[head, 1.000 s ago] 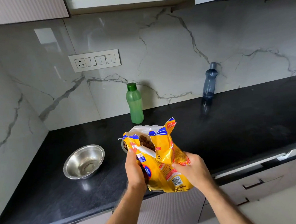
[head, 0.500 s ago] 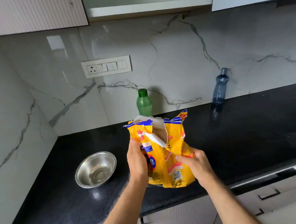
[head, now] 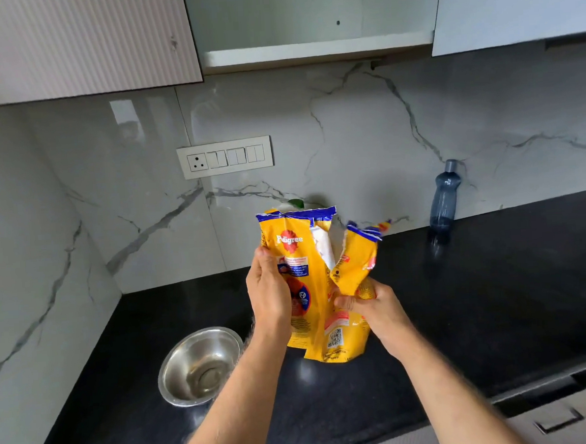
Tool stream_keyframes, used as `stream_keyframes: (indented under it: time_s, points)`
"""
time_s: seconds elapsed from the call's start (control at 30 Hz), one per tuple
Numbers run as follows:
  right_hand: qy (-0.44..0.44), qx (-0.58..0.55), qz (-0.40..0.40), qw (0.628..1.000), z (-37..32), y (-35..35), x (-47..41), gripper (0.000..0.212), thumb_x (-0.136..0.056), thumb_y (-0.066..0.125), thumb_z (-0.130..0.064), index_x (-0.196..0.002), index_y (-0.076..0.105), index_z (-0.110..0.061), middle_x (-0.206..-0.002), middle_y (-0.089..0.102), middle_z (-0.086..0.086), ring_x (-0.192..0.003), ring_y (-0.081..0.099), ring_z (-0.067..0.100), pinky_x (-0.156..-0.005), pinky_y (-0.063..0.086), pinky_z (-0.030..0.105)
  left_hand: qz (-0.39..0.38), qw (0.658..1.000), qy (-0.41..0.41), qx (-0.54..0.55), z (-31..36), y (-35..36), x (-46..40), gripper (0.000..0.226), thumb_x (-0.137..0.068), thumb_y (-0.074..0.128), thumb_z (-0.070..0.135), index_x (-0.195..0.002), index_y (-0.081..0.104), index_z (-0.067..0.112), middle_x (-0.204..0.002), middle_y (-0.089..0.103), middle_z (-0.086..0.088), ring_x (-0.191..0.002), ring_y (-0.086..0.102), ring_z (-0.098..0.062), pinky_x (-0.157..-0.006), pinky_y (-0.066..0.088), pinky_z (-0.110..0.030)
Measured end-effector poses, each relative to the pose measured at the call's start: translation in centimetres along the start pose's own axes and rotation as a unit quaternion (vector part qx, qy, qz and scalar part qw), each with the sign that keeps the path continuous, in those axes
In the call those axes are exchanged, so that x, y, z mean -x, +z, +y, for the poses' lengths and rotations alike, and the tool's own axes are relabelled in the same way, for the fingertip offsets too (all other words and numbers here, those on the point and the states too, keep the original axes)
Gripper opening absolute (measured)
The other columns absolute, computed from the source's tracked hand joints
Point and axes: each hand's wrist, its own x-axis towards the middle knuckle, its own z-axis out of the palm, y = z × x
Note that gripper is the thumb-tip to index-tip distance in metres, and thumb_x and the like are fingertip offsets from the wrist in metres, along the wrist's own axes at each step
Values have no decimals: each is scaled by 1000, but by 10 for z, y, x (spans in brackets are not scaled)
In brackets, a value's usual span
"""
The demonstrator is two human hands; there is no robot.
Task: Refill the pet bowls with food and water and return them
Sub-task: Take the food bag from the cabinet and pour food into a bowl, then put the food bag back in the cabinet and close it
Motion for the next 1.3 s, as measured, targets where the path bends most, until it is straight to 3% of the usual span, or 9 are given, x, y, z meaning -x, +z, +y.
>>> stream_keyframes:
  time_s: [0.2, 0.37, 0.53, 0.73, 0.9, 1.03, 1.13, 1.2, 1.3]
  points:
    - [-22, -29, 59, 998, -21, -4, -25, 5, -85, 84, -36, -82, 80, -39, -85, 81, -7, -80, 77, 11, -72, 56, 35, -22, 999, 20, -24, 26, 5, -15, 50, -92, 39, 65, -90, 71, 25, -88, 78, -3, -82, 76, -16, -65, 60, -26]
    - [-48, -78, 44, 995, -65, -3, -42, 12, -71, 83, -52, -77, 80, -43, -84, 81, -8, -75, 78, 10, -68, 55, 32, -165, 982, 59, -71, 62, -5, -36, 83, -67, 61, 84, -126, 61, 26, -114, 75, 0, -103, 73, -20, -76, 60, -26]
    - [-71, -118, 12, 990, -94, -7, -60, 24, -63, 80, -58, -79, 81, -40, -88, 82, -5, -76, 79, 15, -70, 55, 33, -269, 957, 40, -104, 62, -15, -42, 111, -52, 88, 64, -141, 46, 12, -129, 67, -11, -115, 66, -32, -92, 57, -43]
    - [-42, -149, -4, 988, -105, -11, -71, 44, -62, 82, -57, -89, 80, -22, -90, 82, 1, -79, 80, 24, -78, 60, 42, -218, 974, 35, -45, 29, -9, -31, 109, -55, 92, 55, -144, 41, 18, -134, 63, -13, -120, 63, -34, -89, 57, -42]
    - [-26, -158, -37, 986, -110, -22, -82, 51, -64, 80, -57, -99, 77, -20, -88, 82, 2, -75, 80, 23, -67, 59, 36, -169, 982, 54, -63, 4, 5, -17, 96, -58, 92, 53, -137, 47, 22, -130, 66, -10, -117, 65, -29, -85, 58, -32]
    - [-62, -102, -112, 987, -128, -36, -95, 54, -62, 83, -61, -99, 78, -22, -101, 82, 5, -84, 80, 22, -76, 59, 40, -110, 990, 74, -40, 8, 15, -23, 83, -65, 89, 48, -133, 52, 19, -126, 68, -14, -115, 66, -34, -86, 59, -38]
    - [-117, -54, -198, 972, -145, -56, -108, 79, -47, 91, -70, -110, 77, -25, -111, 80, 3, -99, 78, 23, -90, 58, 44, -84, 992, 94, -25, 20, 23, -30, 68, -71, 84, 41, -130, 56, 21, -125, 69, -12, -113, 67, -32, -86, 59, -38]
    - [-142, -28, -263, 954, -150, -64, -115, 83, -47, 94, -65, -118, 73, -27, -116, 79, 2, -106, 76, 22, -86, 60, 36, -78, 993, 89, -23, 29, 29, -34, 68, -69, 84, 46, -127, 59, 21, -124, 70, -13, -113, 67, -34, -92, 57, -48]
    - [-177, 14, -304, 936, -151, -64, -119, 59, -67, 94, -37, -121, 71, -26, -118, 78, 0, -108, 75, 20, -83, 62, 27, -63, 994, 84, -24, 42, 37, -39, 72, -61, 87, 56, -121, 62, 24, -120, 71, -13, -110, 68, -35, -95, 53, -55]
